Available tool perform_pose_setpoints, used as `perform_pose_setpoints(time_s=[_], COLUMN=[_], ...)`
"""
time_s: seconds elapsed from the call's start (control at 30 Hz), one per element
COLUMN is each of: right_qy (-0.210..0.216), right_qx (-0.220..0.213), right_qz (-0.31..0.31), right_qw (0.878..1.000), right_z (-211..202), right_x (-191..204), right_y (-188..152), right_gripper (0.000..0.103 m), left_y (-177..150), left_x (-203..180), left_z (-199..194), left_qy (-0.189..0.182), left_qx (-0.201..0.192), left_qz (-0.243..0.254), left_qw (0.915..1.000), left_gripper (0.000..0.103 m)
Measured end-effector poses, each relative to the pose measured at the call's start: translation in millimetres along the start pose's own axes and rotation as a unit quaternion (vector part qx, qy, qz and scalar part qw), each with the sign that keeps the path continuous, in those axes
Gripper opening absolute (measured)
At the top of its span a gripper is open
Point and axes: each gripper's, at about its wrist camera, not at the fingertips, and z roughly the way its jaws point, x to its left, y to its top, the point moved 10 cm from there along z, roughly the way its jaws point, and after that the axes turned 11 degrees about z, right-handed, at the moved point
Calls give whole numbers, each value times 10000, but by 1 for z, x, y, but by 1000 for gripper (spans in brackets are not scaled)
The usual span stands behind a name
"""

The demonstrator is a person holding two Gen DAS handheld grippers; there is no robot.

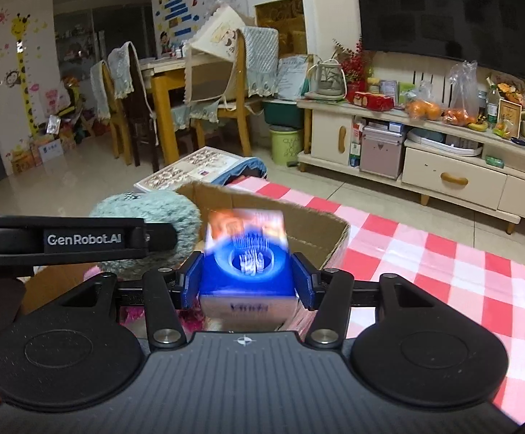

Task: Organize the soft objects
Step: 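Carry the ball into the box with the left tool while the right tool carries the tissue pack there, then release both items in the box and withdraw both tools from the box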

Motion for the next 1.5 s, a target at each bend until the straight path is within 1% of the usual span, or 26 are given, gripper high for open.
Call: perform_pose_setpoints(time_s=[0.03,0.07,0.13,0.2,0.27,0.3,0.37,0.47,0.63,0.77,1.13,1.27,1.5], right_qy=[-14,3,35,-1,-7,-14,-93,-301,-699,-888,-1065,-1127,-1235], right_qx=[7,-11,-39,-106,-179,-237,-345,-461,-473,-531,-619,-614,-738], right_qz=[-30,-43,-55,-34,83,154,297,502,650,597,529,530,622], right_qw=[10000,10000,10000,9999,9998,9996,9989,9972,9943,9928,9910,9903,9876], right_z=[1,-1,-6,-14,-23,-30,-43,-61,-90,-114,-174,-188,-209], right_x=[1,2,3,2,-3,-5,-10,-20,-30,-33,-34,-33,-37], right_y=[-1,-2,-2,0,2,3,5,3,-9,-19,-40,-44,-45], right_gripper=[95,101,100,100,100,101,101,101,103,103,103,103,103], left_y=[-1,-1,0,2,5,6,7,7,-3,-15,-52,-57,-61], left_x=[0,0,1,1,2,2,-1,-5,-14,-21,-40,-47,-55], left_z=[1,1,-3,-9,-15,-19,-27,-38,-61,-80,-141,-160,-195], left_qy=[5,17,55,78,93,121,120,174,199,264,200,167,136], left_qx=[27,46,-4,-66,-155,-189,-234,-273,-299,-277,-286,-325,-517], left_qz=[17,36,75,101,143,168,233,304,478,652,916,1001,1066], left_qw=[10000,10000,10000,9999,9997,9996,9994,9990,9982,9971,9952,9943,9929], left_gripper=[67,68,71,76,87,88,94,100,102,102,102,102,102])
